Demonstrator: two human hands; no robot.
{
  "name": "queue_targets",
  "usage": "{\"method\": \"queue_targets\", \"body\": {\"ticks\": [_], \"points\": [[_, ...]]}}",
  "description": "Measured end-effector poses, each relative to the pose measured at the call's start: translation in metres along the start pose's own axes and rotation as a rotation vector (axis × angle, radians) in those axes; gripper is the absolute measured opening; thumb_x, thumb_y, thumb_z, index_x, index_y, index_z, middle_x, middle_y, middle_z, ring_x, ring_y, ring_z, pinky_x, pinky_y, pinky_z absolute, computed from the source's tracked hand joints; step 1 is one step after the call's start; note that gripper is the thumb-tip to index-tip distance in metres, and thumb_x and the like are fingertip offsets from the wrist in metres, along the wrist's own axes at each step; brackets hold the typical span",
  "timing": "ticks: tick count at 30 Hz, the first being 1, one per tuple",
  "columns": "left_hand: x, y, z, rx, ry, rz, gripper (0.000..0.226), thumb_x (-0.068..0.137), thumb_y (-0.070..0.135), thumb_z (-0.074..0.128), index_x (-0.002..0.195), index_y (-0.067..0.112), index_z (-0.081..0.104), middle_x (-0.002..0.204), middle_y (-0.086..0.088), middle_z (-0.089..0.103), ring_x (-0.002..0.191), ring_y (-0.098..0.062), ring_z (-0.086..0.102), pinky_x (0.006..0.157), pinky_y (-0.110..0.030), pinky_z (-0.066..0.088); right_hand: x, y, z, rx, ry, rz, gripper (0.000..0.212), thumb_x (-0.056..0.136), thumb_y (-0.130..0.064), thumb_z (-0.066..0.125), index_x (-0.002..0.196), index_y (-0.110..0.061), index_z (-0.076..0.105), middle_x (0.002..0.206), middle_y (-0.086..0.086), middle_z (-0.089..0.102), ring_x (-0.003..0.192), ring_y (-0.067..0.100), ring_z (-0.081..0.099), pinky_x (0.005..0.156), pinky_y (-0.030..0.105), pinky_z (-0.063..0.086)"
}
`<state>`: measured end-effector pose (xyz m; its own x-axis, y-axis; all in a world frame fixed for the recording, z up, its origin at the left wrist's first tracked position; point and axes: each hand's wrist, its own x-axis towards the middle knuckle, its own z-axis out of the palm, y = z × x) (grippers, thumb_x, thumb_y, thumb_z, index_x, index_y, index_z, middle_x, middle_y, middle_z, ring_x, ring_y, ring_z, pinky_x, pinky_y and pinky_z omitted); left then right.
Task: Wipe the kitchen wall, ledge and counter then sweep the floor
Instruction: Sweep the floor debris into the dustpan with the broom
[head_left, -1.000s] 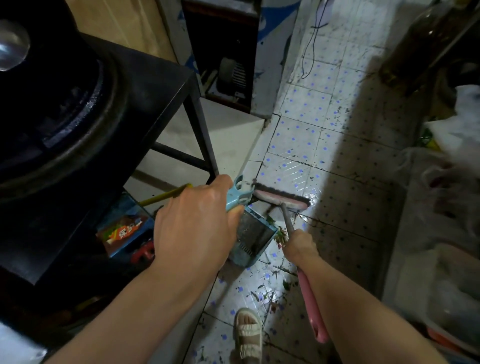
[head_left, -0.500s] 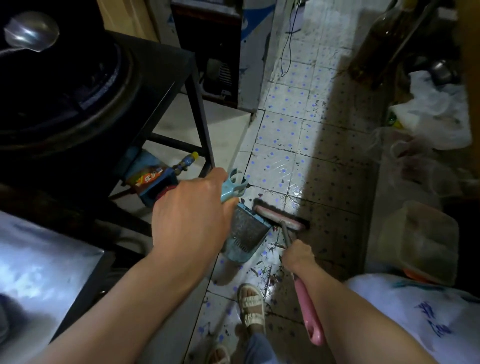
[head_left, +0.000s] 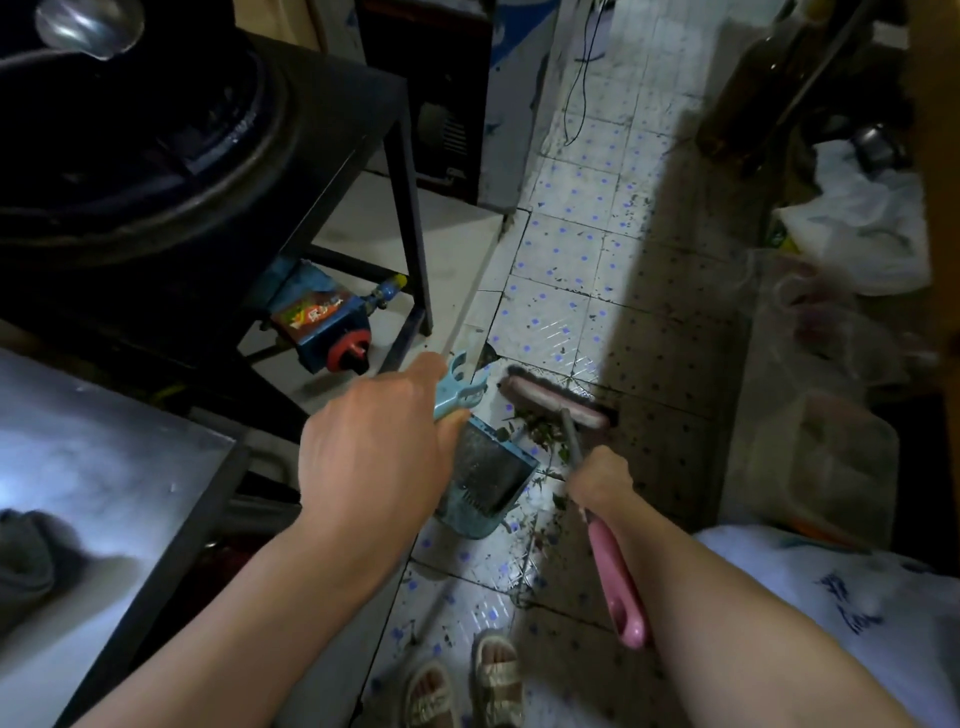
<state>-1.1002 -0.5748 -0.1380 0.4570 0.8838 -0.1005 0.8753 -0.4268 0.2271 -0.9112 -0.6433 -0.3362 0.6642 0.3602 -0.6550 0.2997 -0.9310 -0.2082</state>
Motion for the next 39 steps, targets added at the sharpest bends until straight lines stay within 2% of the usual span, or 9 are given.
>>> {"method": "queue_targets", "body": {"ticks": [6,9,12,16,23,26,29,32,39], "points": [[0.014,0.010,0.015,0.007,-0.002,-0.049,0.028,0.091,0.048,0.049,0.111,0.028,0.046,0.076,0.007,0.049,0.070,-0.019,0.053,0.058,-0.029,0.040,0.043,-0.016,-0.011,-0.007,0.009,-0.030,0.036,0.087,-0.009,0.059,0.120,0.004,0.055,0.119,0.021,0.060,0.107,0.034,0.060,0.083,0.033,0.049],[0.021,0.018,0.023,0.008,-0.006,-0.061,0.029,0.090,0.049,0.050,0.111,0.029,0.046,0.079,0.008,0.052,0.075,-0.020,0.059,0.062,-0.031,0.046,0.061,-0.022,-0.011,-0.013,0.013,-0.039,0.033,0.088,-0.008,0.057,0.120,0.003,0.056,0.119,0.021,0.060,0.106,0.033,0.060,0.074,0.030,0.046],[0.028,0.020,0.029,-0.006,-0.009,-0.091,0.028,0.089,0.049,0.051,0.109,0.029,0.047,0.078,0.008,0.052,0.076,-0.020,0.059,0.062,-0.030,0.046,0.074,-0.026,-0.007,-0.029,-0.005,-0.064,0.030,0.089,-0.007,0.057,0.117,0.003,0.057,0.114,0.019,0.061,0.101,0.032,0.062,0.069,0.028,0.044],[0.029,0.020,0.033,-0.013,0.000,-0.110,0.025,0.088,0.046,0.053,0.105,0.028,0.049,0.075,0.008,0.052,0.069,-0.019,0.054,0.057,-0.028,0.040,0.074,-0.027,0.004,-0.076,-0.038,-0.099,0.031,0.086,-0.008,0.059,0.115,0.002,0.057,0.111,0.018,0.063,0.099,0.032,0.063,0.082,0.035,0.054],[0.018,0.019,0.031,0.001,0.002,-0.085,0.025,0.088,0.047,0.053,0.104,0.028,0.049,0.074,0.006,0.056,0.066,-0.018,0.053,0.055,-0.027,0.038,0.043,-0.009,0.014,-0.139,-0.086,-0.145,0.032,0.089,-0.006,0.056,0.120,0.003,0.054,0.113,0.017,0.062,0.099,0.029,0.062,0.067,0.026,0.046],[0.010,0.015,0.027,-0.008,0.000,-0.085,0.026,0.088,0.047,0.052,0.104,0.027,0.048,0.070,0.004,0.053,0.067,-0.021,0.055,0.055,-0.028,0.039,0.024,0.002,0.023,-0.169,-0.089,-0.142,0.034,0.090,-0.006,0.055,0.122,0.003,0.051,0.114,0.016,0.061,0.098,0.027,0.063,0.071,0.027,0.049],[-0.006,0.010,0.021,-0.011,-0.005,-0.085,0.026,0.089,0.046,0.052,0.105,0.027,0.048,0.066,0.006,0.046,0.066,-0.021,0.053,0.054,-0.028,0.036,0.001,0.019,0.036,-0.213,-0.099,-0.126,0.033,0.089,-0.008,0.056,0.122,-0.003,0.055,0.111,0.012,0.062,0.097,0.027,0.063,0.078,0.032,0.055],[-0.025,0.003,0.017,-0.012,-0.003,-0.060,0.026,0.089,0.047,0.052,0.107,0.028,0.048,0.069,0.006,0.048,0.067,-0.020,0.053,0.055,-0.028,0.037,-0.022,0.036,0.048,-0.225,-0.106,-0.108,0.031,0.090,-0.009,0.053,0.120,-0.006,0.058,0.111,0.013,0.063,0.100,0.027,0.063,0.082,0.035,0.055],[-0.063,-0.011,0.010,-0.033,0.012,-0.017,0.025,0.089,0.045,0.053,0.105,0.027,0.049,0.074,0.003,0.058,0.067,-0.021,0.055,0.056,-0.028,0.036,-0.064,0.052,0.059,-0.197,-0.073,-0.065,0.031,0.092,-0.017,0.056,0.120,-0.006,0.057,0.113,0.011,0.063,0.099,0.025,0.063,0.072,0.029,0.049]]}}
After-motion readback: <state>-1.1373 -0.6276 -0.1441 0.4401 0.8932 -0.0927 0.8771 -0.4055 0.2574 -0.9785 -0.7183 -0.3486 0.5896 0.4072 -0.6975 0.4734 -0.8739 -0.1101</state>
